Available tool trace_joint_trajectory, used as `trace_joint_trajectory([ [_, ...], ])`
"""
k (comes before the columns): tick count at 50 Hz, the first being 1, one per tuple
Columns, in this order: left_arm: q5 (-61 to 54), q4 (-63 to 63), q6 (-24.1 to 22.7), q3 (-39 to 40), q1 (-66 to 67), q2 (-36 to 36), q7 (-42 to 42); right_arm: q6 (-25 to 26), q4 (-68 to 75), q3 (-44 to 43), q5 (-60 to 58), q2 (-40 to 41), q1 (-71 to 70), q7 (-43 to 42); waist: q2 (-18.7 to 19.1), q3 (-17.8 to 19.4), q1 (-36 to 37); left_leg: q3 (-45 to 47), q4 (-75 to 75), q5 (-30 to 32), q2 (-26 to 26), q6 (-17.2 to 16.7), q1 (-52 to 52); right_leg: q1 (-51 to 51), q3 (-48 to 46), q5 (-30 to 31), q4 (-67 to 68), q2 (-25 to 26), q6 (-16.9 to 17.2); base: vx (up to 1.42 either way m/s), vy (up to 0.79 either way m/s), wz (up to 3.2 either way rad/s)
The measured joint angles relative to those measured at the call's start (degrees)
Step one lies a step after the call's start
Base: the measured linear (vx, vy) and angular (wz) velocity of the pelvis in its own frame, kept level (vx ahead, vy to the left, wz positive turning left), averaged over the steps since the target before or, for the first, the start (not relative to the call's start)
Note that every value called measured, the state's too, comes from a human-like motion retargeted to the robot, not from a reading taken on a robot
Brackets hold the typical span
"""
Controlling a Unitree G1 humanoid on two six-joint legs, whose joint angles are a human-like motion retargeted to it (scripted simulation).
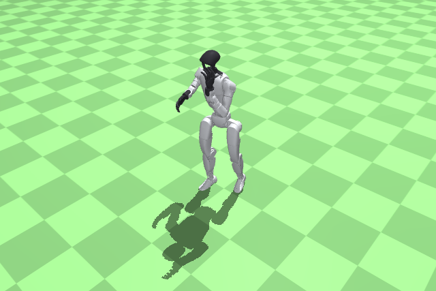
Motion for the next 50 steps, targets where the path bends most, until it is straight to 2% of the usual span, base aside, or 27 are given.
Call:
trace_joint_trajectory([
  [2, -2.86, 2.02, -1.16, -1.15, 10.16, 0.79, -5.32, 0.36, 2.46, 2.28, 1.42, 2.34, -6.17, 0.10, -3.38, 1.31, 2.58, 0.99, 19.73, -7.52, -2.54, 2.22, -6.45, 0.69, 1.04, 2.25, -0.80, -3.31, 0.08, 0.15, -0.15, -0.44],
  [3, -4.71, 3.91, -1.75, -2.06, 15.11, 1.60, -7.65, 0.39, 3.74, 3.23, 2.42, 3.48, -9.57, 0.03, -4.27, 2.39, 4.11, 1.44, 30.71, -10.89, -2.81, 2.37, -10.23, 1.16, 1.62, 0.80, -0.29, -4.20, -0.55, 0.13, -0.13, -0.51],
  [6, -7.94, 12.65, -1.66, -4.02, 30.14, 4.55, -10.13, -1.37, 6.49, 7.91, 8.29, 7.19, -23.57, -5.62, -4.14, 7.72, 8.38, 2.32, 58.44, -18.74, -0.43, 3.61, -18.72, 2.53, 3.61, -12.44, 3.61, -4.14, -4.12, 0.11, -0.10, -0.66],
  [8, -7.76, 18.49, -0.51, -2.96, 42.71, 6.20, -10.62, -3.65, 5.70, 11.00, 9.66, 9.71, -36.58, -10.55, -3.16, 11.59, 10.03, 2.29, 70.09, -22.38, 2.13, 6.02, -21.86, 1.19, 5.39, -20.85, 10.26, -3.04, -6.84, 0.10, -0.03, -1.00],
  [9, -8.78, 19.89, -0.22, -1.37, 49.90, 6.79, -11.50, -4.51, 4.17, 11.65, 9.58, 11.74, -43.92, -12.25, -3.08, 12.90, 10.53, 2.34, 72.80, -23.44, 3.12, 7.37, -22.77, -0.36, 6.51, -23.08, 14.37, -2.55, -7.39, 0.11, -0.01, -1.18],
  [10, -10.36, 20.64, -0.14, 0.58, 57.31, 7.31, -12.66, -5.21, 2.32, 11.93, 9.26, 14.09, -51.51, -13.61, -3.21, 13.95, 10.95, 2.45, 74.43, -24.23, 3.97, 8.69, -23.51, -2.16, 7.69, -24.55, 18.57, -2.08, -7.59, 0.14, -0.02, -1.20],
  [12, -15.43, 18.40, -1.45, 3.54, 69.88, 9.90, -14.67, -6.08, -2.96, 9.25, 7.09, 19.44, -63.64, -15.08, -5.18, 13.79, 13.26, 3.69, 69.55, -23.90, 3.75, 10.36, -23.28, -2.57, 9.81, -22.10, 18.13, -1.94, -6.18, 0.19, -0.03, -1.10],
  [15, -20.91, 13.79, -3.41, 6.05, 80.52, 17.57, -16.40, -7.61, -12.33, 4.74, 2.02, 23.09, -72.97, -18.94, -9.39, 11.59, 19.66, 7.04, 49.95, -21.76, 1.25, 11.83, -20.03, 0.06, 12.05, -12.08, 8.46, -3.26, -3.25, 0.22, 0.02, -0.74],
  [17, -23.57, 11.39, -3.96, 7.32, 82.70, 21.06, -17.08, -8.14, -18.49, 4.31, 0.34, 22.93, -73.63, -19.89, -11.20, 10.21, 22.97, 8.76, 30.18, -18.97, -0.76, 11.34, -15.56, 1.08, 11.83, -3.82, 3.57, -3.95, -0.86, 0.19, 0.11, -0.38],
  [18, -24.65, 10.41, -4.23, 7.83, 82.94, 21.73, -17.34, -8.40, -21.31, 4.57, -0.03, 22.57, -72.77, -19.28, -11.28, 9.68, 24.04, 8.95, 19.64, -16.85, -1.45, 10.29, -12.90, 1.57, 10.92, -0.45, 1.85, -3.65, 0.25, 0.15, 0.15, -0.28],
  [20, -26.07, 8.86, -5.04, 8.56, 82.12, 21.12, -17.60, -9.34, -25.92, 5.40, -0.76, 21.49, -68.92, -17.08, -9.34, 9.33, 24.98, 8.12, 2.12, -10.08, -0.97, 6.93, -8.09, 3.05, 7.70, 2.63, 0.16, -1.34, 0.84, 0.11, 0.15, -0.17],
  [22, -26.38, 8.36, -6.77, 8.13, 79.23, 17.97, -17.59, -11.79, -28.33, 8.04, 1.80, 20.10, -62.18, -14.21, -5.21, 10.76, 23.89, 6.48, -5.70, -1.59, 1.79, 3.22, -4.85, 4.30, 4.12, -0.79, 4.35, 1.84, -1.38, 0.05, 0.14, 0.10],
  [23, -26.96, 8.32, -8.48, 7.38, 77.30, 15.51, -17.22, -14.42, -28.94, 10.71, 9.30, 20.03, -57.79, -10.54, -2.72, 11.54, 22.79, 5.56, -6.51, 0.84, 3.81, 1.18, -4.19, 3.43, 2.55, -4.19, 9.86, 3.39, -2.81, 0.00, 0.15, 0.29],
  [25, -23.90, 8.40, -9.51, 6.92, 71.86, 12.50, -14.63, -11.91, -26.12, 10.63, 1.92, 17.18, -51.23, -10.34, 0.39, 13.64, 20.87, 3.79, -4.86, -1.82, 7.06, -0.43, -4.39, -3.04, 0.71, -12.56, 28.88, 4.44, -4.93, -0.07, 0.15, 0.48],
  [27, -20.42, 9.62, -9.41, 5.11, 62.16, 10.69, -10.97, -9.96, -21.80, 11.29, 4.25, 15.91, -45.70, -8.83, 0.05, 17.90, 18.81, 1.70, 1.13, -11.93, 6.34, 2.58, -6.99, -11.71, 1.78, -20.44, 49.79, 2.04, -5.70, -0.15, 0.10, 0.95],
  [28, -17.93, 11.12, -8.82, 3.37, 56.03, 10.04, -9.06, -8.69, -18.45, 11.27, 3.71, 15.77, -43.26, -8.75, -0.76, 20.65, 18.04, 0.47, 5.94, -16.91, 5.15, 5.29, -9.18, -15.43, 3.17, -23.80, 58.44, 0.70, -6.29, -0.18, 0.06, 1.11],
  [30, -11.29, 16.02, -7.42, -1.62, 43.33, 8.48, -5.49, -7.73, -9.87, 12.48, 1.29, 16.72, -37.51, -10.05, -1.58, 23.99, 17.21, -0.49, 23.58, -25.51, 5.10, 6.27, -19.06, -23.36, 5.70, -29.75, 72.37, -0.17, -8.62, -0.19, 0.02, 0.82],
  [32, -10.37, 22.11, -5.08, -5.91, 29.27, 7.91, -2.97, -4.30, 0.75, 16.02, -2.60, 18.51, -33.72, -14.17, -4.28, 24.95, 18.41, -0.65, 30.68, -26.09, 3.68, 10.69, -25.99, -31.69, 9.55, -31.21, 78.69, 0.42, -12.16, -0.23, -0.03, -0.02],
  [34, -6.58, 25.73, -3.56, -6.21, 16.60, 8.79, 1.15, -3.89, 6.00, 19.50, -2.44, 17.97, -29.32, -17.23, -6.35, 24.95, 18.52, 0.38, 34.89, -26.53, 4.35, 9.34, -31.13, -37.86, 11.06, -31.97, 80.90, 1.46, -13.82, -0.16, -0.03, -0.19],
  [37, -0.17, 27.04, -1.53, -3.92, 0.97, 9.85, 7.57, -5.21, 5.19, 21.49, -0.60, 11.25, -23.72, -15.36, -8.26, 24.95, 16.10, -0.08, 34.01, -25.76, 4.17, 9.00, -34.88, -42.50, 10.98, -30.96, 76.67, 2.55, -13.46, -0.12, -0.02, 0.18],
  [40, -2.49, 25.34, -2.33, -3.06, -4.60, 7.55, 11.77, -4.11, 3.32, 19.57, 0.31, 4.64, -21.72, -9.77, -8.00, 24.95, 13.11, -0.76, 26.01, -21.74, 3.55, 7.28, -32.66, -39.93, 10.35, -27.51, 65.73, 3.37, -10.86, -0.03, 0.00, 0.16],
  [43, -9.85, 23.23, -5.02, -1.50, 5.09, 5.01, 9.45, -3.17, 2.60, 17.69, 3.86, 5.70, -21.41, -9.33, -6.39, 24.95, 14.73, 0.99, 12.28, -15.19, 4.06, 6.42, -23.40, -30.73, 8.48, -22.74, 52.29, 3.59, -8.96, 0.11, -0.02, -0.69],
  [46, -9.50, 22.63, -5.25, 1.21, 23.05, 7.57, 3.01, -3.85, 0.56, 15.79, 5.16, 9.27, -24.19, -7.68, -5.10, 24.78, 16.75, 3.31, 0.69, -7.37, 4.76, 4.67, -13.46, -17.89, 6.10, -18.90, 36.65, 3.60, -7.47, 0.18, -0.06, -0.93],
  [48, -9.22, 22.74, -5.48, 2.35, 36.11, 9.87, -1.79, -3.94, -1.18, 14.64, 6.01, 10.92, -28.60, -5.36, -5.20, 23.91, 16.88, 4.08, -1.70, -3.86, 4.37, 3.31, -9.86, -9.54, 7.16, -15.44, 25.56, 3.38, -6.21, 0.18, -0.09, -0.63],
  [50, -12.05, 22.44, -6.04, 2.83, 49.80, 10.84, -7.11, -3.79, -3.13, 13.69, 7.11, 11.51, -34.51, -2.86, -6.68, 21.83, 16.08, 4.26, 3.20, -4.53, 2.56, 3.93, -10.31, -3.20, 10.19, -11.91, 15.91, 1.31, -4.77, 0.16, -0.09, -0.48],
])
